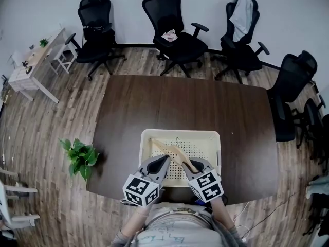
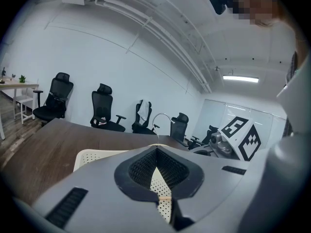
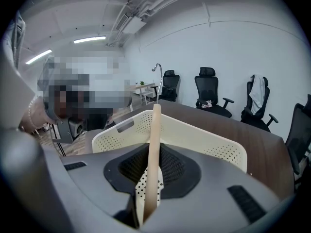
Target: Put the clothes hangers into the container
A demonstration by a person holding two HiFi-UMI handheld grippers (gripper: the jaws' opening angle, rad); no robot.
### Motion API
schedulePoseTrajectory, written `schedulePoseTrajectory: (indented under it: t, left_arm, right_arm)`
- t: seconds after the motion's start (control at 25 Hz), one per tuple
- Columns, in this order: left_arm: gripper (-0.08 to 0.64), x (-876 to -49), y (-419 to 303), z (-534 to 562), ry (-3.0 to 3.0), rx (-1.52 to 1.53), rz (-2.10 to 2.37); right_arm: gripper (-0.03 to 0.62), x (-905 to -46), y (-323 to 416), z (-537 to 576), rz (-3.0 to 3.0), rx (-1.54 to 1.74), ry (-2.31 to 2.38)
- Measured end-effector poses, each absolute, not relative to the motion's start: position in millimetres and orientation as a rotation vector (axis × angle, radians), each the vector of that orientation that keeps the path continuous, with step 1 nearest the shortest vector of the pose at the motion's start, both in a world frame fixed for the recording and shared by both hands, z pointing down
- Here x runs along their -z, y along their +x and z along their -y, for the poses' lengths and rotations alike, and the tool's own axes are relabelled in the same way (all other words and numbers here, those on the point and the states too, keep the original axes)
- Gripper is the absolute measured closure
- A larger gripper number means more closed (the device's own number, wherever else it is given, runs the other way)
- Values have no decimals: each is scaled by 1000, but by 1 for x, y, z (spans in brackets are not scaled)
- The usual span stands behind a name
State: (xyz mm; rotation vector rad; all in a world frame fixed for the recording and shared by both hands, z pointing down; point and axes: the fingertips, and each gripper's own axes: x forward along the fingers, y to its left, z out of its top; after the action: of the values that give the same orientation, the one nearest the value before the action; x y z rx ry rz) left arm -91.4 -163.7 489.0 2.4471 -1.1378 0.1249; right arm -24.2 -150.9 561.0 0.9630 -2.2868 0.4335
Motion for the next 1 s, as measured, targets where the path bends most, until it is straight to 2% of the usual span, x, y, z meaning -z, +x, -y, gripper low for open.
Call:
schedulePoseTrajectory:
  t: [1.0]
  left_arm:
    - [549,-495,-92,165,2434,-147,1138]
  right_arm:
    - [509,-564,-6,169,2230,-397,1054]
